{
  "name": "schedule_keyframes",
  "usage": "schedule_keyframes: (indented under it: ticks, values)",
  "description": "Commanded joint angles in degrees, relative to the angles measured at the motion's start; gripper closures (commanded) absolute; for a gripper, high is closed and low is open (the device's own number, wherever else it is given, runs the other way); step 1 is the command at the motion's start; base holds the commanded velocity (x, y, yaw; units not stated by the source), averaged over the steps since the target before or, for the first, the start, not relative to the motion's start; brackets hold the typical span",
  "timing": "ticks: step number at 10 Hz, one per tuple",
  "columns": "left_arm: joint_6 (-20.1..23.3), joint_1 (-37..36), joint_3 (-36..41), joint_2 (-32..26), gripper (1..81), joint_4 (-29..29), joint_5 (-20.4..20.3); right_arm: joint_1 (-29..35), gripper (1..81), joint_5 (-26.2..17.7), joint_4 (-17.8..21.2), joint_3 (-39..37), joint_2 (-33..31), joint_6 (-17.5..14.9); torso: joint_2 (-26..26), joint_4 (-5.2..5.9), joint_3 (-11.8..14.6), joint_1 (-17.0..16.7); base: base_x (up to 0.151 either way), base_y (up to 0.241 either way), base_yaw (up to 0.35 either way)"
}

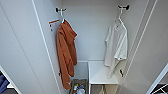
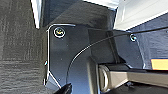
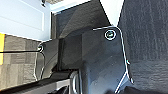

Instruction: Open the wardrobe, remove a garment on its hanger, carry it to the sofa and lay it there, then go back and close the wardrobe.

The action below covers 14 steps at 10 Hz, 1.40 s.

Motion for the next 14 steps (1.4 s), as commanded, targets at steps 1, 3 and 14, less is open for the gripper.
schedule_keyframes:
  ticks: [1,3,14]
  values:
    - [0.3,-1.1,-1.8,0.5,1.0,0.4,3.7,0.4,1.0,-5.9,-2.5,-10.1,6.8,-0.2,0.0,0.00,0.0,0.0,0.000,0.000,0.000]
    - [0.5,-1.1,-4.3,2.5,1.0,0.4,5.7,0.7,1.0,-6.5,-4.8,-15.1,10.6,-0.5,0.0,0.00,0.0,0.0,0.000,0.000,0.000]
    - [1.0,-1.1,-11.4,9.6,1.0,0.7,9.1,4.8,1.0,-7.2,-14.3,-32.1,23.9,-0.6,0.0,0.00,0.0,0.0,0.000,0.000,0.000]
